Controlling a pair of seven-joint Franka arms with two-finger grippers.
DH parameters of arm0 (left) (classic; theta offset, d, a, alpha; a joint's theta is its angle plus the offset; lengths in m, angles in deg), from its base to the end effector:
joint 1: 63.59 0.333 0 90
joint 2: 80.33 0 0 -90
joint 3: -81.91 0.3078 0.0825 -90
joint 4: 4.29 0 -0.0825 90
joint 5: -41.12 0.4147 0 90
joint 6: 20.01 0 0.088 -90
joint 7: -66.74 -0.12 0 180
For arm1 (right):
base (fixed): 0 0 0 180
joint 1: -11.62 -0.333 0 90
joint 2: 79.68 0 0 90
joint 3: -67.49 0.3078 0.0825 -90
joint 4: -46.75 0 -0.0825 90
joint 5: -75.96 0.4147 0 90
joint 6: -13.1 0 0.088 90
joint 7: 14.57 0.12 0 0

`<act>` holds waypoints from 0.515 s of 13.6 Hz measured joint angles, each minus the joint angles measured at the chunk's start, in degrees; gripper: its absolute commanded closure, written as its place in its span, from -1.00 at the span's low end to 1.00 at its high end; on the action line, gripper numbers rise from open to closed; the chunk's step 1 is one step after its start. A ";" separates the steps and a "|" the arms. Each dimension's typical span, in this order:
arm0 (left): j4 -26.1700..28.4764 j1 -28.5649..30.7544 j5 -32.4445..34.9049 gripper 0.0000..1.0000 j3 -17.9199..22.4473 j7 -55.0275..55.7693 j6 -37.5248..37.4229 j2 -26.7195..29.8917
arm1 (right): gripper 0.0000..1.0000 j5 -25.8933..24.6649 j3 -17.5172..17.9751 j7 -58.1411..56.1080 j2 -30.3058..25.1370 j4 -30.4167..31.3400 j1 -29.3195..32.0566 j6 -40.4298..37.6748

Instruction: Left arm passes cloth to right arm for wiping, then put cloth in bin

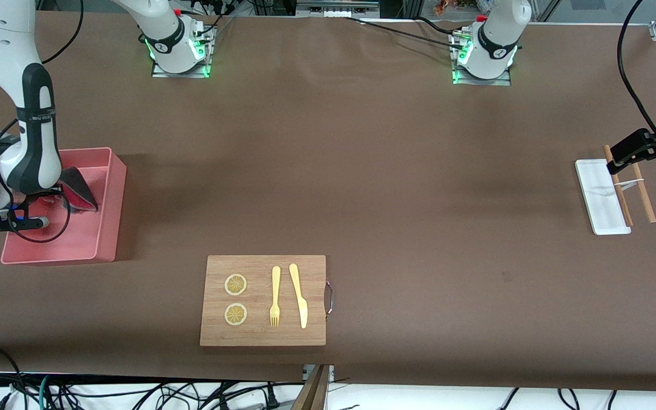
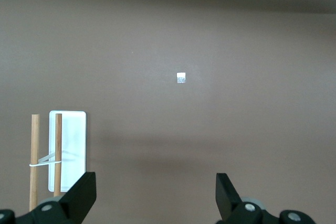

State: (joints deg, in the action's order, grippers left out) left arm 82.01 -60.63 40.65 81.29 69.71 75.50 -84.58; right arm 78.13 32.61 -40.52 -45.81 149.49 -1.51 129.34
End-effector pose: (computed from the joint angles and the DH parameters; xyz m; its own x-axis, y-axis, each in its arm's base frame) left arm 0.6181 0.0246 0.6004 0.9919 0.0933 0.0859 0.0925 -0.9956 0.0135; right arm 0.6005 -0.2211 0.2159 0.9355 0.0584 -0.3485 0.1188 -0.9808 0.1547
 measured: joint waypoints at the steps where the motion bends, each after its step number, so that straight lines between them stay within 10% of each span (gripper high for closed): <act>1: 0.00 0.00 0.00 -1.00 0.00 0.00 0.00 0.00 | -1.00 0.00 0.43 0.00 0.04 0.26 0.35 0.56; 7: -0.02 0.00 0.00 -1.00 0.00 0.00 0.00 0.00 | -1.00 0.04 6.22 0.38 -9.38 -0.72 2.54 -0.28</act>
State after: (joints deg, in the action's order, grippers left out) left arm 81.99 -60.64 40.65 81.28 69.71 75.50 -84.58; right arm 78.17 38.83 -40.14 -55.19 148.77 1.03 129.06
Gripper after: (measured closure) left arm 0.000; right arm 0.101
